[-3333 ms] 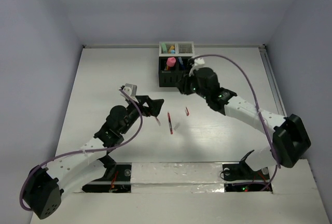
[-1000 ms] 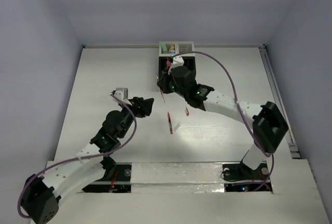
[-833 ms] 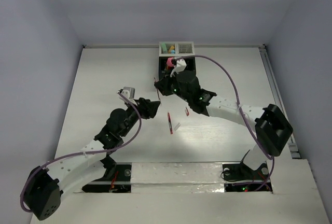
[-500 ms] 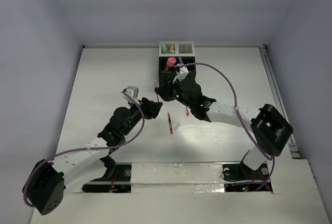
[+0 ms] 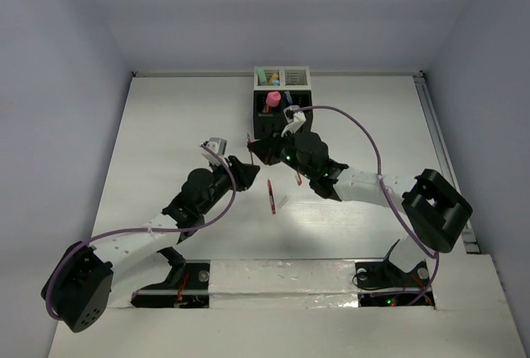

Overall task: Sort the stationery into containers
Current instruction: Pick up the pen cap from the center of the board.

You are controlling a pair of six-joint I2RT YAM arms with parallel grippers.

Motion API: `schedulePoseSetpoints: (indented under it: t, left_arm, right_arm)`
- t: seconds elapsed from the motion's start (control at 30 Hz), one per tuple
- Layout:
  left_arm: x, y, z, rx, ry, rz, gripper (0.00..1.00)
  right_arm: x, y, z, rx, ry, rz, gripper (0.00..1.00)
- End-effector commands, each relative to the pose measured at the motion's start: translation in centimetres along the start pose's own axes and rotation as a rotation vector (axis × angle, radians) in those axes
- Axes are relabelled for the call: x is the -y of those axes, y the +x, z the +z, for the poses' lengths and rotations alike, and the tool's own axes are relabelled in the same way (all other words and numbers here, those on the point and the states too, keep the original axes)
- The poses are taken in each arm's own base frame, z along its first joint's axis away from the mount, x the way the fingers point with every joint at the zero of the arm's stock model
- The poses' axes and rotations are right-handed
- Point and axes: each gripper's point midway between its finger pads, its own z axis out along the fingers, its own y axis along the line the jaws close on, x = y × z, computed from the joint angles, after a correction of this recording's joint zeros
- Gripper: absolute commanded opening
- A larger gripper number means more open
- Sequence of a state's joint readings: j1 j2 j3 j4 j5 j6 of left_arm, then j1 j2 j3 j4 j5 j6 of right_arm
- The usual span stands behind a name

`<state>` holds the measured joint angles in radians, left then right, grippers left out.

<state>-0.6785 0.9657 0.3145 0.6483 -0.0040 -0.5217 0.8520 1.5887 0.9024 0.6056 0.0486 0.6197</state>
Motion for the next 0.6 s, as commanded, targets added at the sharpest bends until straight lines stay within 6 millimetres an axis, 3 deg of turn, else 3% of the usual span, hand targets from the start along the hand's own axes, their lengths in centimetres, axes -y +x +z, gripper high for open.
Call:
schedulePoseSetpoints:
  t: [0.0,0.17,0.33,0.47,0.57]
  left_arm:
    - [2.6,-2.8,0.5,0.073,0.092,-0.006,0.24]
    - [2.0,-2.6,0.8,0.063,0.062,0.007,0.0]
    - [2.0,-2.9,0.7,0.071,0.058,0.015,0.0]
    - [1.7,-3.1,0.3,0.079,0.052,0.026,0.0]
    - [1.7,-3.1,0.1,0.078,0.051,0.034,0.0]
  right_arm:
    - [-2.9,-2.5,-0.5,0.079,-0.1,0.021,0.0]
    - [-2.8,-1.9,-0.8,0.059,-0.104,0.02,0.0]
    - [-2.6,-1.7,-1.2,0.04,-0.091,0.008,0.0]
    - [-2.0,-1.7,-2.0,-0.001,-0.036,-0.033,0.4]
    - [-0.4,-1.8,-3.4,-0.025,0.017,-0.053,0.46]
